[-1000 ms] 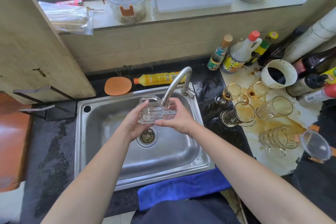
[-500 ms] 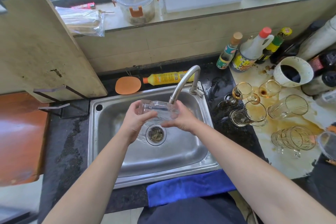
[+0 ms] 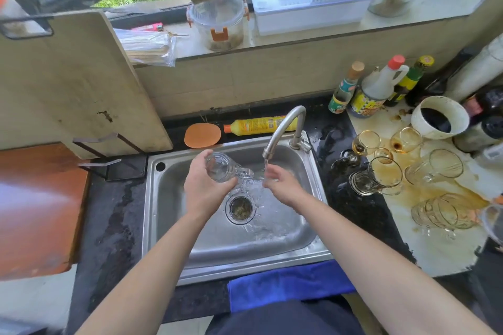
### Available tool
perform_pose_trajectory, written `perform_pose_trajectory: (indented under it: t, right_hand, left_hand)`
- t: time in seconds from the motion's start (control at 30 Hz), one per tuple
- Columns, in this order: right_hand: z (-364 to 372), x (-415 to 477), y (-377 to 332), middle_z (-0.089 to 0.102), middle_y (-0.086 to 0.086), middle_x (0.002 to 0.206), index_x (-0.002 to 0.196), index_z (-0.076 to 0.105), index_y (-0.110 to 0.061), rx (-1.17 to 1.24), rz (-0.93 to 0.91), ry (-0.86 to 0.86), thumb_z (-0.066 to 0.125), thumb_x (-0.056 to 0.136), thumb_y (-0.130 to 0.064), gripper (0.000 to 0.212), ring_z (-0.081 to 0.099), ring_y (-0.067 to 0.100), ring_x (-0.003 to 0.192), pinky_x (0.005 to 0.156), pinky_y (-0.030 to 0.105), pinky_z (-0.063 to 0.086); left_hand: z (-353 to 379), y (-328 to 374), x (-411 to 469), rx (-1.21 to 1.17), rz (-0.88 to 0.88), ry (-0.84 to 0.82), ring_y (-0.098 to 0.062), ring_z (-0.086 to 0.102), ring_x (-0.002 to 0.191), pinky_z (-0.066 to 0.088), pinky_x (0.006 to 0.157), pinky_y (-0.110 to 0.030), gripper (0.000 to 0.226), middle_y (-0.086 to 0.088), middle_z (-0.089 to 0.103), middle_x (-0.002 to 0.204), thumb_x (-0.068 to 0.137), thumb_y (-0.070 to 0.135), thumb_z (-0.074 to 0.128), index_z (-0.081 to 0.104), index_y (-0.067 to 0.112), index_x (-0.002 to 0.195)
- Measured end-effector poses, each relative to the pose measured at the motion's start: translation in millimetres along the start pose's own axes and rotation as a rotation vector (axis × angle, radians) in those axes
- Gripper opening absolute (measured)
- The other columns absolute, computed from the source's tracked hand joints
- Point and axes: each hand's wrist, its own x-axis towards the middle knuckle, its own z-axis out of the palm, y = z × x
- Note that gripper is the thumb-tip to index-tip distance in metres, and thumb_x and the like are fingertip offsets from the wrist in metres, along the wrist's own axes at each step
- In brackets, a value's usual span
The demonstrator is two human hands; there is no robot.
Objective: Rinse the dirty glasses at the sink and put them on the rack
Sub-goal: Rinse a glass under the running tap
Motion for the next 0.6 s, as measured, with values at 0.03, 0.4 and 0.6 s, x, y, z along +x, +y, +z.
perform_pose_trajectory:
  t: [0.03,0.4,0.6]
  right_hand:
    - [0,-2,-2,0.046,0.000,0.156,0.156,0.038,-0.022,-0.036,-0.008,0.028,0.052,0.103,-0.016,0.055,0.053,0.023,0.132,0.096,0.030,0.046]
    - [36,-44,61,0.023,0.004,0.168,0.163,0.018,-0.018,-0.420,0.000,0.118,0.043,0.108,-0.032,0.062,0.021,0.023,0.155,0.123,0.037,0.018]
    - [46,-103,127,0.055,0.012,0.138,0.131,0.057,-0.016,-0.965,0.164,-0.124,0.031,0.106,-0.048,0.048,0.051,0.034,0.128,0.105,0.047,0.042]
  left_hand:
    - [-3,-3,-2,0.013,0.017,0.011,-0.018,0.058,0.117,0.045,0.101,-0.030,0.085,-0.002,0.060,0.131,0.065,0.028,0.092,0.051,0.015,0.138]
    - [-5,-57,-33,0.052,0.130,-0.044,-0.020,0.057,0.119,0.047,0.100,-0.034,0.080,-0.001,0.061,0.129,0.069,0.027,0.090,0.052,0.015,0.138]
    - [1,-51,-62,0.048,0.138,-0.167,-0.025,0.058,0.120,0.048,0.099,-0.041,0.080,-0.004,0.062,0.127,0.069,0.027,0.089,0.053,0.012,0.138]
